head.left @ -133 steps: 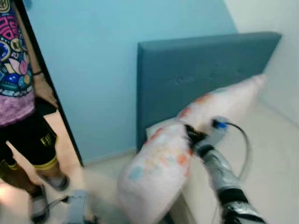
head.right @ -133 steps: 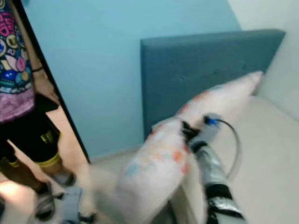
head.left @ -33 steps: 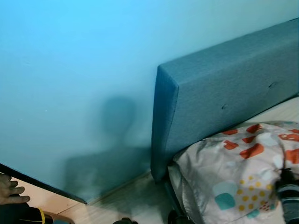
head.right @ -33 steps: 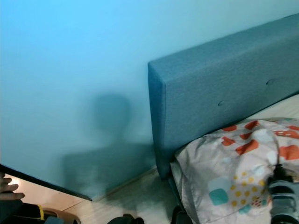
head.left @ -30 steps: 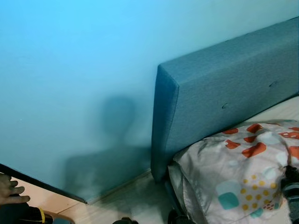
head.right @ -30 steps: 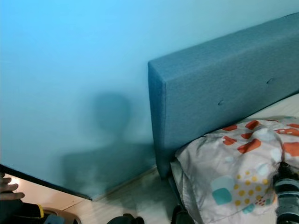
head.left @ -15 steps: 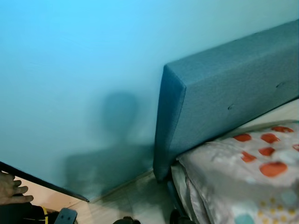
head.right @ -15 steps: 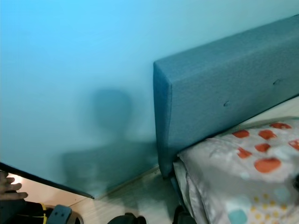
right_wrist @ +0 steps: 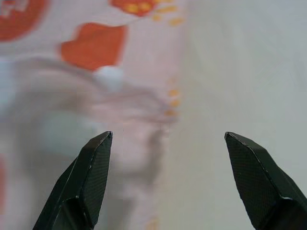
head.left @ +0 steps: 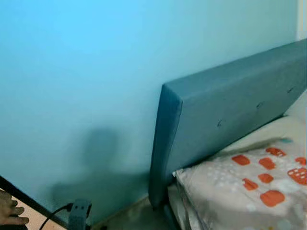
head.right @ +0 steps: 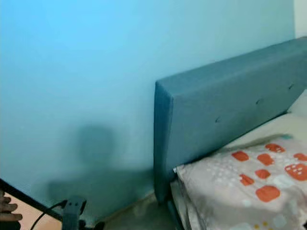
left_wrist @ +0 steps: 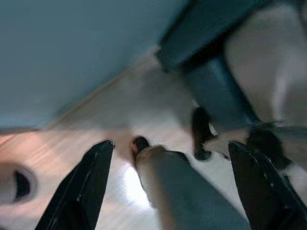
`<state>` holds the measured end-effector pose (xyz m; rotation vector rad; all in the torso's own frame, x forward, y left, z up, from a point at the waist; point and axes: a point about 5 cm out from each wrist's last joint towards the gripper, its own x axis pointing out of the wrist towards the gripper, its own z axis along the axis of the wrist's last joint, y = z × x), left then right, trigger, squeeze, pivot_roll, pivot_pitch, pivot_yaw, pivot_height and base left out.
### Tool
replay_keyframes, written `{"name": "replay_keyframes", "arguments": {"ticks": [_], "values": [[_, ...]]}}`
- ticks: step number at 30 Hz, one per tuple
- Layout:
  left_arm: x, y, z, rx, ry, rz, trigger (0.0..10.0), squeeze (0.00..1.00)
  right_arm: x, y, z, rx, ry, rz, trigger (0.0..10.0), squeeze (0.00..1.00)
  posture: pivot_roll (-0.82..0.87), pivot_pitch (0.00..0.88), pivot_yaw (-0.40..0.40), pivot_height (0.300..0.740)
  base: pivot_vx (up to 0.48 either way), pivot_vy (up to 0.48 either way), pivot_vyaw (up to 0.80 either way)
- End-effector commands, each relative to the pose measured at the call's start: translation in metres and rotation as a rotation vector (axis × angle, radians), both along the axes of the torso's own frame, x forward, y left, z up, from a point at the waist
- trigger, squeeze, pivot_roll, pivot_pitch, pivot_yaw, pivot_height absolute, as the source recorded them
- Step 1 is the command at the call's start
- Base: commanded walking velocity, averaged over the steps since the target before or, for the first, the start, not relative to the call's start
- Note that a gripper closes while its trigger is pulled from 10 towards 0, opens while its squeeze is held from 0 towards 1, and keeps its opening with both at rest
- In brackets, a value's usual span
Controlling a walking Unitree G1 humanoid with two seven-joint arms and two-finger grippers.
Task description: Clean up the room
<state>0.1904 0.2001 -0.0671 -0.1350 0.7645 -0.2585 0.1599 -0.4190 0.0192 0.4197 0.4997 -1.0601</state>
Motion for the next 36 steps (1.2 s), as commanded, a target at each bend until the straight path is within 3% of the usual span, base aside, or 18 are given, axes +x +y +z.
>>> {"name": "replay_keyframes", "arguments": {"ticks": [1,4,6,7,8,9,10,11,12,14,17,20,25,29,36], "values": [[-0.005,-0.006,-0.003,-0.028,0.031,-0.078,10.0,0.0,-0.003,0.006,-0.007,0.006,0.02,0.015,10.0,0.0,0.02,0.025,-0.039,0.74,0.0,0.0,-0.77],[-0.014,-0.015,-0.005,-0.051,0.07,-0.302,10.0,0.0,0.012,0.03,-0.021,0.061,0.028,0.078,10.0,0.0,0.02,0.0,-0.047,0.74,0.0,0.0,-0.77],[-0.014,-0.015,-0.005,-0.051,0.07,-0.302,10.0,0.0,0.012,0.03,-0.021,0.061,0.028,0.078,10.0,0.0,0.02,0.0,-0.047,0.74,0.0,0.0,-0.77],[-0.016,-0.024,-0.001,-0.154,0.069,-0.422,10.0,0.0,0.018,0.043,-0.028,0.088,0.044,0.114,10.0,0.0,0.03,0.0,-0.057,0.74,0.0,0.0,-0.77],[-0.016,-0.024,-0.001,-0.154,0.069,-0.422,10.0,0.0,0.018,0.043,-0.028,0.088,0.044,0.114,10.0,0.0,0.03,0.0,-0.057,0.74,0.0,0.0,-0.77],[-0.016,-0.029,0.003,-0.23,0.054,-0.479,10.0,0.0,0.02,0.049,-0.032,0.102,0.055,0.134,10.0,0.0,0.03,0.0,-0.058,0.74,0.0,0.0,-0.77],[-0.016,-0.029,0.003,-0.23,0.054,-0.479,10.0,0.0,0.02,0.049,-0.032,0.102,0.055,0.134,10.0,0.0,0.03,0.0,-0.058,0.74,0.0,0.0,-0.77],[-0.013,-0.034,0.008,-0.303,0.03,-0.531,10.0,0.0,0.023,0.054,-0.034,0.111,0.064,0.155,10.0,0.0,0.03,0.0,-0.062,0.74,0.0,0.0,-0.77],[-0.013,-0.034,0.008,-0.303,0.03,-0.531,10.0,0.0,0.023,0.054,-0.034,0.111,0.064,0.155,10.0,0.0,0.03,0.0,-0.062,0.74,0.0,0.0,-0.77],[-0.007,-0.041,0.016,-0.389,-0.011,-0.591,10.0,0.0,0.027,0.059,-0.036,0.117,0.072,0.184,10.0,0.0,0.03,0.0,-0.069,0.74,0.0,0.0,-0.77],[-0.005,-0.043,0.018,-0.409,-0.021,-0.604,10.0,0.0,0.027,0.06,-0.036,0.117,0.073,0.19,10.0,0.0,0.03,0.0,-0.069,0.74,0.0,0.0,-0.77],[0.012,-0.059,0.034,-0.483,-0.119,-0.649,10.0,0.0,0.029,0.066,-0.04,0.13,0.098,0.23,10.0,0.0,0.03,0.0,-0.081,0.74,0.0,0.0,-0.77],[0.03,-0.075,0.049,-0.53,-0.219,-0.654,10.0,0.0,0.026,0.076,-0.048,0.151,0.139,0.271,10.0,0.0,0.02,0.0,-0.09,0.74,0.0,0.0,-0.77],[0.055,-0.095,0.067,-0.576,-0.347,-0.566,10.0,0.0,0.022,0.099,-0.063,0.174,0.202,0.38,10.0,0.0,0.02,0.0,-0.092,0.74,0.0,0.0,-0.77],[0.072,-0.106,0.082,-0.619,-0.438,-0.461,10.0,0.0,0.018,0.117,-0.075,0.205,0.233,0.446,10.0,0.0,0.0,0.0,-0.091,0.74,0.0,0.0,-0.77]]}}
